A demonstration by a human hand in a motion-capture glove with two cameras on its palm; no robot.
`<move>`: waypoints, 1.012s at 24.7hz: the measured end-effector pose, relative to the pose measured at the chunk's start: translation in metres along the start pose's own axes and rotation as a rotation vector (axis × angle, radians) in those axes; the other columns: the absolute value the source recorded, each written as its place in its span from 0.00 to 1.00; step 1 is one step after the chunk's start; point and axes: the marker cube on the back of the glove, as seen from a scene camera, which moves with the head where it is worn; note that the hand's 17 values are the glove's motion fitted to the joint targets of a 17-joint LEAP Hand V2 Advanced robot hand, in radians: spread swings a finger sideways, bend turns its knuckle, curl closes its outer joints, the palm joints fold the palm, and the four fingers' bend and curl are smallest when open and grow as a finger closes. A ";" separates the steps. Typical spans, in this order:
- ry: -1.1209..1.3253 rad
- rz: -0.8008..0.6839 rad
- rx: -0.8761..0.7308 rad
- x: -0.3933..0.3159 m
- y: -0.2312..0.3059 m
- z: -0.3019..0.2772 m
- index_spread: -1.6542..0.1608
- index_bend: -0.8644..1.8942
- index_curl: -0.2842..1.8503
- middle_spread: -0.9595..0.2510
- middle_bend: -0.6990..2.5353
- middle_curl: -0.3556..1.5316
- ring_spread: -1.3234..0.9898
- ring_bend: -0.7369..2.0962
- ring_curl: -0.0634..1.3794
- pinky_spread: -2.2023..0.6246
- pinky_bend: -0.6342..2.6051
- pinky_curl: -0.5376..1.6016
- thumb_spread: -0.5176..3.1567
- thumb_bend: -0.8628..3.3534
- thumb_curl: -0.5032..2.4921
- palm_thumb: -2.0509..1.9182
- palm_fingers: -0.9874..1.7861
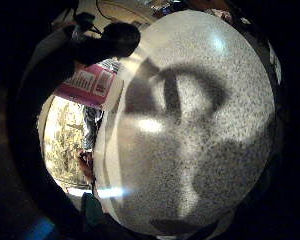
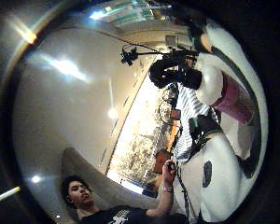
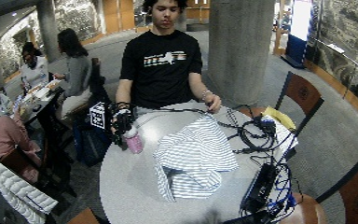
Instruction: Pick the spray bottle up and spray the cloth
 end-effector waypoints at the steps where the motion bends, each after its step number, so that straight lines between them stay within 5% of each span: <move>1: -0.003 0.000 -0.020 0.000 0.000 0.000 0.76 0.35 0.30 0.81 0.27 0.43 0.58 0.34 0.32 0.84 0.35 0.45 0.34 0.19 0.35 0.79 0.51; 15: 0.112 0.026 -0.138 0.003 -0.017 0.013 0.71 0.32 0.24 0.89 0.28 0.40 0.62 0.35 0.28 0.89 0.37 0.43 0.37 0.19 0.31 0.72 0.40; 25: 0.073 0.047 -0.134 0.008 -0.046 0.035 0.71 0.34 0.22 0.90 0.30 0.40 0.63 0.37 0.28 0.90 0.37 0.42 0.38 0.20 0.30 0.71 0.41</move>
